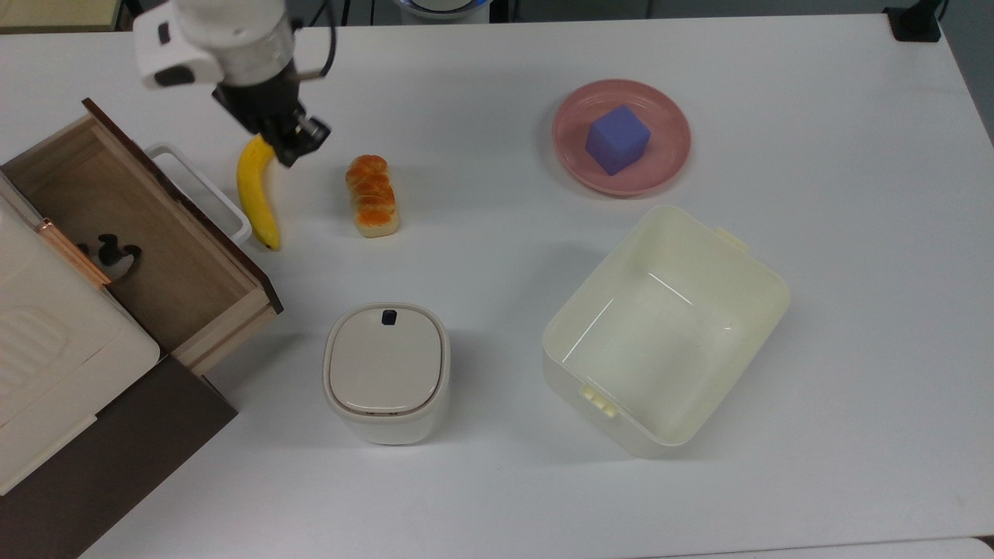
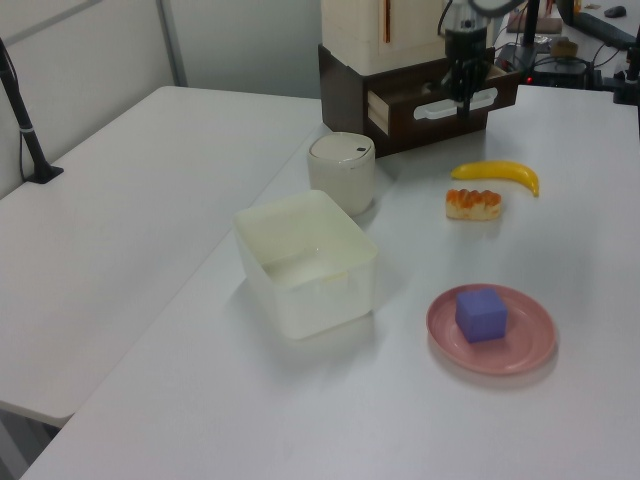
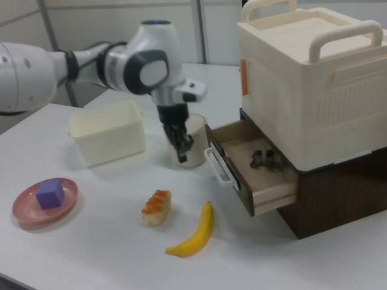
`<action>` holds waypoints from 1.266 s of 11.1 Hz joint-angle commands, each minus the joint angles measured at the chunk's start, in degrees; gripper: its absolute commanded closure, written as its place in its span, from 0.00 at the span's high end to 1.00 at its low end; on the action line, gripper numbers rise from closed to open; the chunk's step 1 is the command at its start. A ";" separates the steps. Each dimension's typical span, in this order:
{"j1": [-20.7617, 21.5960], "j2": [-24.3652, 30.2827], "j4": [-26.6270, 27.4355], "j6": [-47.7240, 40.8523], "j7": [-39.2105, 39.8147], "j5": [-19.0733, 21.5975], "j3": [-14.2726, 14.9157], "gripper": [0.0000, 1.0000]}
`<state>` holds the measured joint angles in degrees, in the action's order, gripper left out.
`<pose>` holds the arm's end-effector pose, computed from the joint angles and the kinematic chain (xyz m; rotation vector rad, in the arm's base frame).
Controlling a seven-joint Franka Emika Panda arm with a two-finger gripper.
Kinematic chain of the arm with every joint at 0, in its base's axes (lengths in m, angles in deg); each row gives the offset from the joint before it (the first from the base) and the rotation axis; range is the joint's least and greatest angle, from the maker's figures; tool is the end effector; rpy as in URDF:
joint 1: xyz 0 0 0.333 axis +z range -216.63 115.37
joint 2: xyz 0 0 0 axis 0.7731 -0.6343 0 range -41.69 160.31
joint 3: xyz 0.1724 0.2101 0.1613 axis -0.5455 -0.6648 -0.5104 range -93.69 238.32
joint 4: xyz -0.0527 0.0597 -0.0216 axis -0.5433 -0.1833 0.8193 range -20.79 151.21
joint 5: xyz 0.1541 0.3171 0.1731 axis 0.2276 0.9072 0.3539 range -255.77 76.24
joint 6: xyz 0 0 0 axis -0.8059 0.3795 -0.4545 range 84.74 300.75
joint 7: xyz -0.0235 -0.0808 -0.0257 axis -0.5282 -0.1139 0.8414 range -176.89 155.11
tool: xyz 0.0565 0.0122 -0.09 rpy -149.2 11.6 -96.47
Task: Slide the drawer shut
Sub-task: 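Lower the gripper beside the drawer front, next to its white handle, then push the drawer front with the gripper into the brown base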
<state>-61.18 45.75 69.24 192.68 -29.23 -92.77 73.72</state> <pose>0.6178 -0.1336 0.4756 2.9846 -0.7817 -0.0127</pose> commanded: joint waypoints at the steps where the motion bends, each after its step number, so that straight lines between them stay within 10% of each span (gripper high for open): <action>1: -2.55 -1.99 1.24 5.64 -3.18 1.15 0.09 0.00; 14: -7.65 -7.79 -0.77 24.18 -6.62 0.28 1.59 0.00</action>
<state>-69.11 39.08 69.61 213.33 -35.88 -92.61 74.37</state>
